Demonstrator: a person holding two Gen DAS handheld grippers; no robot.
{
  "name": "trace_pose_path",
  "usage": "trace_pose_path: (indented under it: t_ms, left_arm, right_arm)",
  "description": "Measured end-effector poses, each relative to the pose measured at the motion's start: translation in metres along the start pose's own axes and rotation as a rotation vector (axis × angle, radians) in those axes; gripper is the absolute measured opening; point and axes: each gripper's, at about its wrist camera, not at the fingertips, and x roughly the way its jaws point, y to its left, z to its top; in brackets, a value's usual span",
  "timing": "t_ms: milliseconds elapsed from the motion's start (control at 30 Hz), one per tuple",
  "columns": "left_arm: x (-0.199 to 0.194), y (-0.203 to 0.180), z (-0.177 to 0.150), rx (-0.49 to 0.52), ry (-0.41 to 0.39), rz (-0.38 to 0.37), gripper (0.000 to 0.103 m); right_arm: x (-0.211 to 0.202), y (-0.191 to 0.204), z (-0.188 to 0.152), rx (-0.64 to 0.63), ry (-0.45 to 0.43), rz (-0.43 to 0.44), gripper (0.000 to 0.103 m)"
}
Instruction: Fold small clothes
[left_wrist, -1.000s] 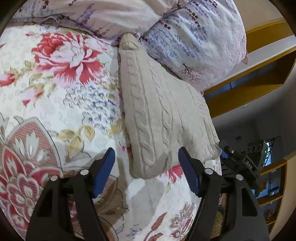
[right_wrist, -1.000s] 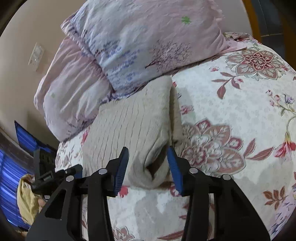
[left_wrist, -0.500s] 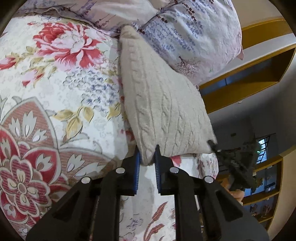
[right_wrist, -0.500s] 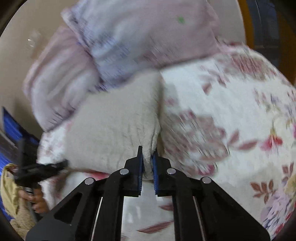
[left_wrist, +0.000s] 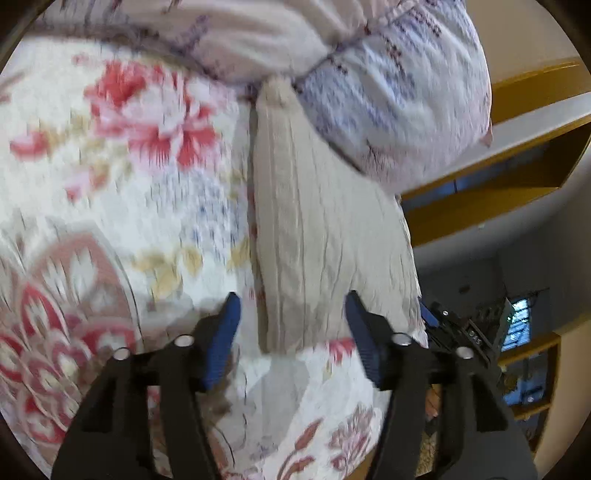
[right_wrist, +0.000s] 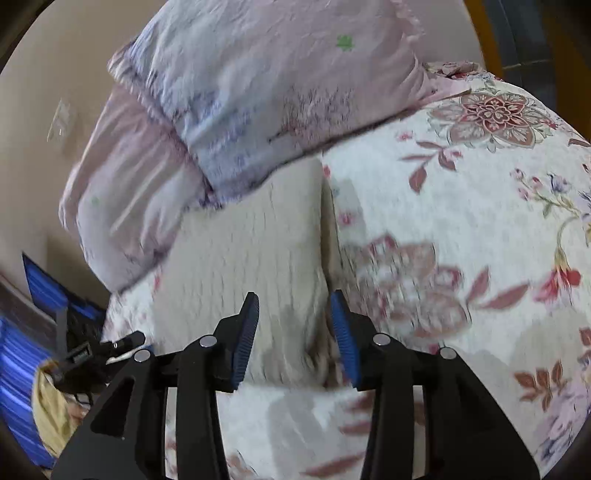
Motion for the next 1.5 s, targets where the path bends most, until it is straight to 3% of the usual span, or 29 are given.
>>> trace_pose_path:
  t_ms: [33,167,200,233,367,533,633,800,900,967,1033,1167,1300,1367,1500]
  left_arm:
    - [0.0,-0.002,0.007,0.013,-0.017,0.016,0.069]
    - [0.011,-0.004,0.029,0.018,-0.046,0.086,0.072]
    - [0.014,-0.004,0.031,0.016,-0.043,0.09,0.072]
    - [0.02,-0.005,0.033,0.019,-0.037,0.099,0.073]
    - [0.037,-0.013,0.037,0.048,-0.031,0.135,0.075]
    - [0.049,-0.019,0.037,0.076,-0.015,0.135,0.078]
    - [0.051,-0.022,0.038,0.087,-0.015,0.141,0.079]
    - [0.052,-0.022,0.038,0.098,-0.018,0.143,0.081]
    - [0.053,-0.023,0.037,0.113,-0.019,0.153,0.081]
    - [0.055,-0.024,0.037,0.125,-0.022,0.161,0.082]
    - [0.057,-0.027,0.037,0.144,-0.024,0.176,0.083]
    - [0.057,-0.031,0.037,0.179,-0.03,0.199,0.085]
    - [0.058,-0.032,0.037,0.196,-0.031,0.21,0.087]
    - [0.059,-0.033,0.037,0.201,-0.028,0.214,0.087]
    - [0.061,-0.034,0.037,0.211,-0.027,0.217,0.089]
  right_arm:
    - [0.005,0.0,0.007,0.014,-0.004,0.007,0.042]
    - [0.031,0.002,0.025,0.039,0.019,-0.042,0.04]
    - [0.039,0.006,0.029,0.029,0.033,-0.056,0.02]
    - [0.045,0.012,0.031,-0.001,0.03,-0.067,0.013]
    - [0.039,0.016,0.034,-0.062,-0.064,-0.16,0.01]
    - [0.058,-0.002,0.025,-0.03,-0.016,-0.238,0.01]
    - [0.053,0.011,0.029,-0.074,-0.016,-0.261,0.013]
    - [0.033,0.038,0.033,-0.15,-0.131,-0.212,0.032]
    - [0.052,0.047,0.026,-0.199,-0.076,-0.203,0.032]
    - [0.081,0.039,0.017,-0.2,0.034,-0.257,0.033]
    - [0.084,0.038,0.012,-0.239,-0.003,-0.269,0.034]
    - [0.077,0.029,0.019,-0.172,0.036,-0.205,0.038]
    - [0.058,0.012,0.03,-0.053,0.001,-0.112,0.055]
    - [0.052,0.007,0.034,-0.027,-0.022,-0.127,0.064]
    - [0.048,-0.007,0.039,0.029,-0.015,-0.121,0.064]
